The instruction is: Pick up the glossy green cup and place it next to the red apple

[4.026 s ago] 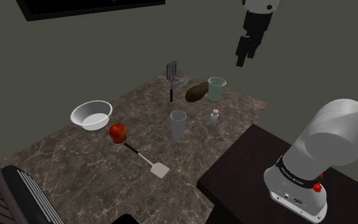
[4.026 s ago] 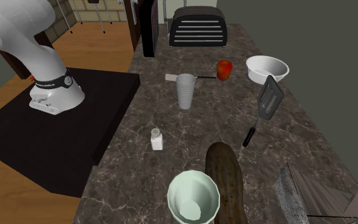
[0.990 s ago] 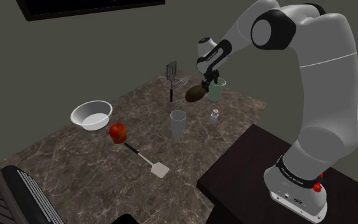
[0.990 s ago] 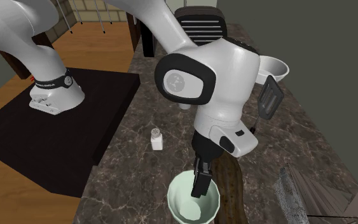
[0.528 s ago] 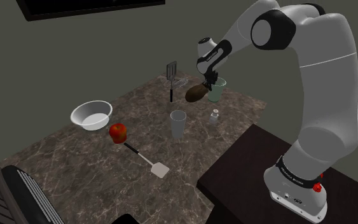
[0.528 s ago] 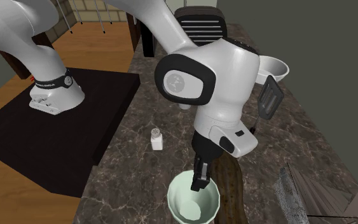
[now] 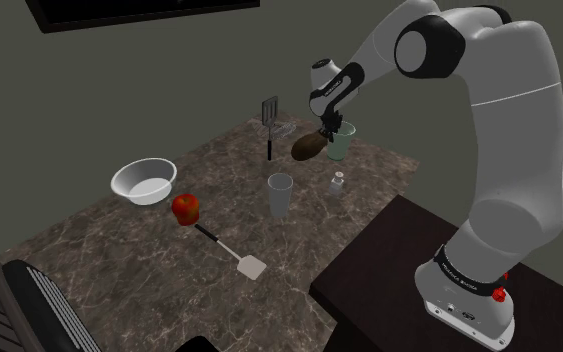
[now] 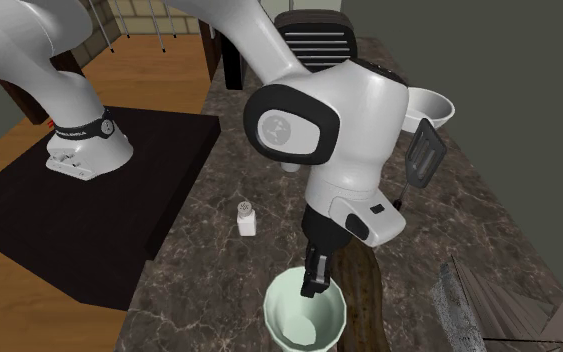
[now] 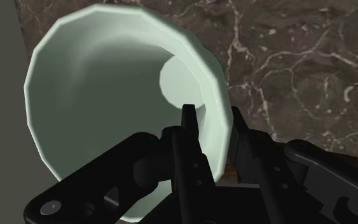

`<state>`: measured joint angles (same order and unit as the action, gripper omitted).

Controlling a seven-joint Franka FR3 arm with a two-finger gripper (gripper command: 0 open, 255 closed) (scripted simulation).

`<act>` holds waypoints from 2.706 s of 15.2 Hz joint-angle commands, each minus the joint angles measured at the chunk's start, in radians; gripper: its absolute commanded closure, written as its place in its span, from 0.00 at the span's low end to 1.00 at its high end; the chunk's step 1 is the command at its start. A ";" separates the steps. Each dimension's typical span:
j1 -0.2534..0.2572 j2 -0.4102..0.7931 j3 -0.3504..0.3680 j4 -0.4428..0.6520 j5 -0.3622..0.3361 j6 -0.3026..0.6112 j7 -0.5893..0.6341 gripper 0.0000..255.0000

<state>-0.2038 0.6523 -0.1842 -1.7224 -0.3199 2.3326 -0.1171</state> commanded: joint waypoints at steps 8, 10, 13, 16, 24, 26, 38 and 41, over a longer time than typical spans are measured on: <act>0.002 -0.071 0.000 0.000 0.005 -0.069 -0.024 1.00; 0.003 -0.088 0.000 0.003 0.006 -0.087 -0.030 1.00; 0.004 -0.112 0.000 0.007 0.008 -0.115 -0.039 1.00; 0.005 -0.135 0.000 0.015 0.010 -0.144 -0.049 1.00; 0.008 -0.188 0.001 0.044 0.016 -0.224 -0.074 1.00; 0.009 -0.200 0.001 0.054 0.017 -0.244 -0.080 1.00; 0.013 -0.257 0.001 0.133 0.026 -0.374 -0.119 1.00; 0.014 -0.267 0.001 0.158 0.028 -0.408 -0.129 1.00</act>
<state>-0.1900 0.3916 -0.1825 -1.5703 -0.2920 1.9347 -0.2424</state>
